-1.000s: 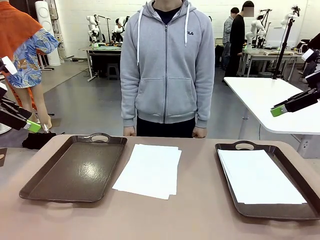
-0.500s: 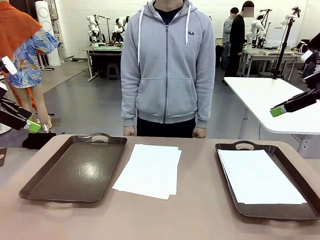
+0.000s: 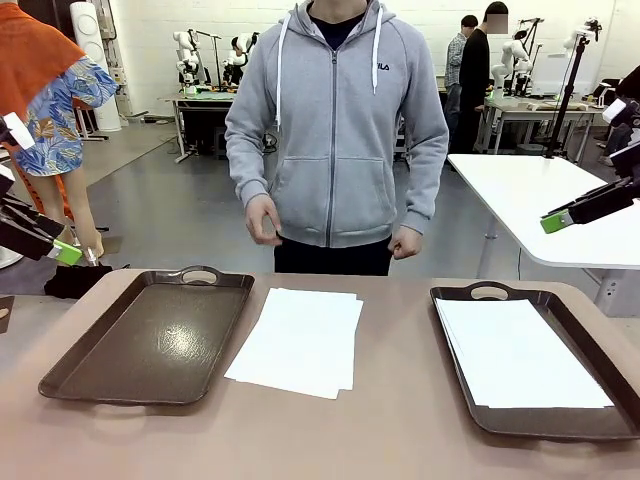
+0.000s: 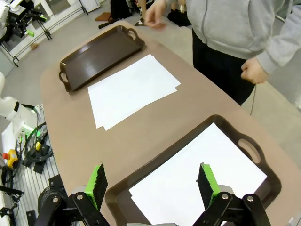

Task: Sort the A4 documents.
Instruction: Receive the A4 Paper.

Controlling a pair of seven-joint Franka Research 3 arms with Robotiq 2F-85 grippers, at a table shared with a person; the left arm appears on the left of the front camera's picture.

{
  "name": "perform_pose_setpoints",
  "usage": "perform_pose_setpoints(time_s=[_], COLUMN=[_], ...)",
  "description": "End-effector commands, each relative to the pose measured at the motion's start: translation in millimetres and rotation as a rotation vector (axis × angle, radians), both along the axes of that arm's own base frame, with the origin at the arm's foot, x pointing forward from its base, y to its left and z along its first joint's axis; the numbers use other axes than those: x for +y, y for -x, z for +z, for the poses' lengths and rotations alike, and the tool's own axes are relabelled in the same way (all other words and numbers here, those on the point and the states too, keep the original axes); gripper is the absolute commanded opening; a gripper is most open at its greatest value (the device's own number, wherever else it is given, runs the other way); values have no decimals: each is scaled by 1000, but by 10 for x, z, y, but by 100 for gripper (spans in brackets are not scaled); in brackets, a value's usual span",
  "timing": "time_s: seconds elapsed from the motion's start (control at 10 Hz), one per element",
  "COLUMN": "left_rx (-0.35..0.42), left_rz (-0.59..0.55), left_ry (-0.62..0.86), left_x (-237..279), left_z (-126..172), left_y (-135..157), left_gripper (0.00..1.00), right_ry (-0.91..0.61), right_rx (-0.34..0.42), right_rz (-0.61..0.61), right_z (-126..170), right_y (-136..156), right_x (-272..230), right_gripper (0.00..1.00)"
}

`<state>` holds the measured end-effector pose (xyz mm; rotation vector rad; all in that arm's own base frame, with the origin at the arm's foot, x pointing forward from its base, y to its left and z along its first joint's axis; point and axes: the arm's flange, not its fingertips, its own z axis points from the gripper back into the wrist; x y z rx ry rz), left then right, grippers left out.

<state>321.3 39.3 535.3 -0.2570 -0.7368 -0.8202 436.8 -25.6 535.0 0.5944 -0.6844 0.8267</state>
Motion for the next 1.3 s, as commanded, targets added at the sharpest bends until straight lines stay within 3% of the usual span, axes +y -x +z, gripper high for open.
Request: perform_pose_setpoints(time_s=[0.0, 1.2], left_rx=[1, 1], left_rz=[-4, -4], left_ry=[10, 10], left_x=[10, 10], left_z=[-13, -13], left_y=[-2, -2], left_gripper=[100, 100], right_ry=[0, 0], right_rx=[-4, -4], right_rz=[3, 3], right_z=[-1, -1], right_y=[10, 10], right_x=[1, 1], right_gripper=[100, 100])
